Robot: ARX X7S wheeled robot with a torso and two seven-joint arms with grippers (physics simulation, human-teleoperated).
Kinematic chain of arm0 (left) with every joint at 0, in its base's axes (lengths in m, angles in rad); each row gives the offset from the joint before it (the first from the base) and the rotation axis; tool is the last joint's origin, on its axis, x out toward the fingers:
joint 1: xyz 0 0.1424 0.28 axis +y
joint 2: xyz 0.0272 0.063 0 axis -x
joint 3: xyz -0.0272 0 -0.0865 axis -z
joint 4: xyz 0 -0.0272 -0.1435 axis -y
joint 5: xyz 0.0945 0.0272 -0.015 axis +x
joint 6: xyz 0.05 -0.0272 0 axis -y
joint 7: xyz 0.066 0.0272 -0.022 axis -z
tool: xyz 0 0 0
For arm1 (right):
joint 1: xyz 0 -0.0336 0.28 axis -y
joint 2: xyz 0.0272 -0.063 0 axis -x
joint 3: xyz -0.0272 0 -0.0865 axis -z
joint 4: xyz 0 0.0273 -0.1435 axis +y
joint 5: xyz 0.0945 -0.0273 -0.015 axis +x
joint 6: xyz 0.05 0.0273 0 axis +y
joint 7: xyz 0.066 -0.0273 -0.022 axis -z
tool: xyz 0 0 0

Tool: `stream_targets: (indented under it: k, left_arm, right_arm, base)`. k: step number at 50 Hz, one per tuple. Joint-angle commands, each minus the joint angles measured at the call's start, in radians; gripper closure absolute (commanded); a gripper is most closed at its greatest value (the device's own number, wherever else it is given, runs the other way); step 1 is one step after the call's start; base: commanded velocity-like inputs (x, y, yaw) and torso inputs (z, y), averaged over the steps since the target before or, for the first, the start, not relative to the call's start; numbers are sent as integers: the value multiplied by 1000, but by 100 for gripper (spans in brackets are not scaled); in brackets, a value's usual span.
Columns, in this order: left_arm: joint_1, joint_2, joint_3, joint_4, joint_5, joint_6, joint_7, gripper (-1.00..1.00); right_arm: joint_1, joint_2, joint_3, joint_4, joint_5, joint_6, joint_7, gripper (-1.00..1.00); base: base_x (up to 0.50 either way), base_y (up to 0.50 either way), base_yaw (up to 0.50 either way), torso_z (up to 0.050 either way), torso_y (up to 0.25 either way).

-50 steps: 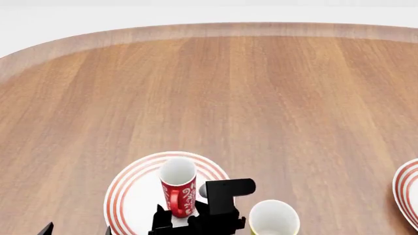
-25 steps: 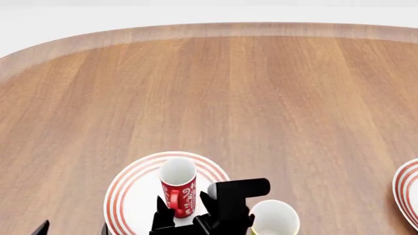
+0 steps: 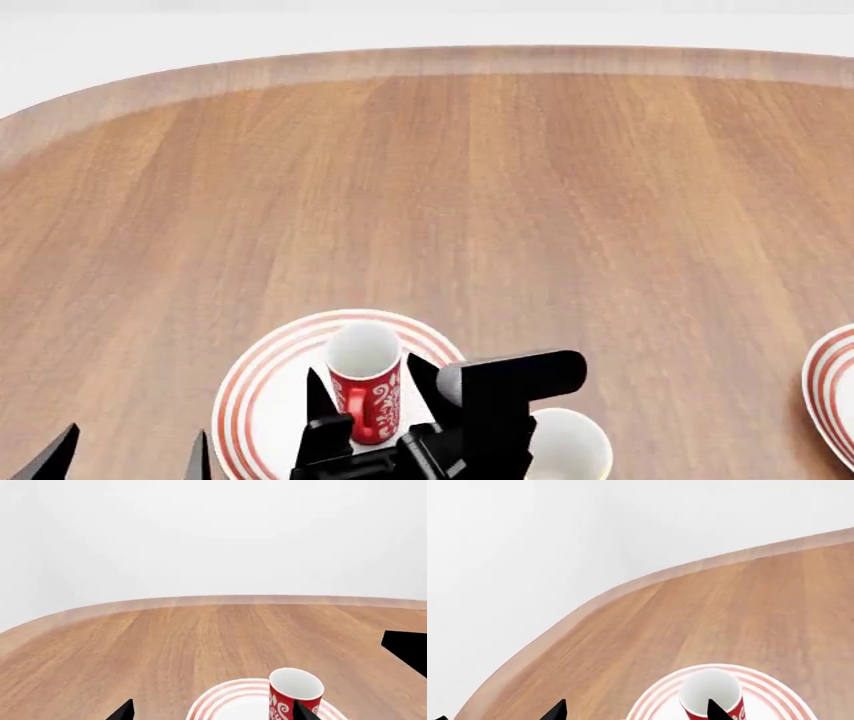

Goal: Put the red mug on the left plate.

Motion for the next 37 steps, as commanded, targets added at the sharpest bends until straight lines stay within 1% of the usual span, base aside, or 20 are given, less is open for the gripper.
stream_targets:
  k: [1, 27, 37]
  left_arm:
    - [13, -29, 0, 124, -7, -57, -32, -100]
    - [15, -96, -6, 435, -38, -210, -107, -100]
    - [17, -111, -10, 498, -44, -237, -125, -100]
  right_arm:
    - [10, 71, 6, -167, -64, -22, 83, -100]
    - [52, 178, 36, -425, -162, -27, 213, -100]
    - [47, 212, 45, -493, -198, -39, 244, -100]
  base:
    - [0, 0, 0, 0, 0]
    - [0, 0, 0, 0, 0]
    - [0, 0, 0, 0, 0]
